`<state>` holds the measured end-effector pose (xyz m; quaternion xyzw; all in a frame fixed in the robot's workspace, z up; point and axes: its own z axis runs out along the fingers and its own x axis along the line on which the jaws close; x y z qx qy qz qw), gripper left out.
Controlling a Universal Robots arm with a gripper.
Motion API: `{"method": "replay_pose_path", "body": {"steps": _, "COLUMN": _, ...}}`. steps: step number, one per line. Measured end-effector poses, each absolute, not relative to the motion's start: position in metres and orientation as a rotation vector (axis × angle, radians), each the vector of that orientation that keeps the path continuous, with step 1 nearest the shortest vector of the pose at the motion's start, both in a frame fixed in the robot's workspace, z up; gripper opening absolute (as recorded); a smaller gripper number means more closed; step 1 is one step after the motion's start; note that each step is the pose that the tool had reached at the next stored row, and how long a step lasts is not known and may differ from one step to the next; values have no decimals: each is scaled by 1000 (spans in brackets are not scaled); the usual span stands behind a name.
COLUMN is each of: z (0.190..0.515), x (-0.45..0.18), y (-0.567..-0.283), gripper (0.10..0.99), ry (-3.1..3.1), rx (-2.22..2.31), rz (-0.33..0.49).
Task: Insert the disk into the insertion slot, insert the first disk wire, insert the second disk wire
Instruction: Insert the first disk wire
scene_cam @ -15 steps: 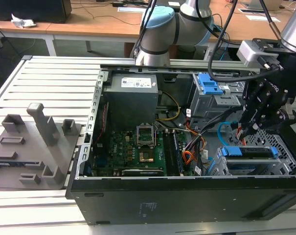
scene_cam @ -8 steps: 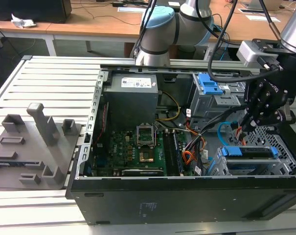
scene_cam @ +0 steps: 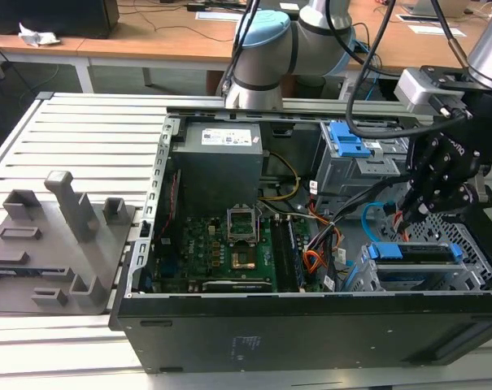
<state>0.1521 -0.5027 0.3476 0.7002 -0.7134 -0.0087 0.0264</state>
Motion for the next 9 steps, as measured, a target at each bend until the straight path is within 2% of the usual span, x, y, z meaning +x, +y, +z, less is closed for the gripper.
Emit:
{"method": "replay_pose_path", "body": {"steps": 7, "z": 348, "x": 152, "y": -516, "gripper": 267, "ry": -2204, "rx": 2163, "rz": -25}}
{"method": "replay_pose_path", "body": {"steps": 8, "z": 348, "x": 152, "y": -516, "gripper": 251, "ry": -2204, "rx": 2163, "rz": -26}}
{"method": "replay_pose_path", "body": {"steps": 9, "z": 348, "x": 152, "y": -516, "gripper": 188, "ry": -2204, "rx": 2163, "rz": -26}}
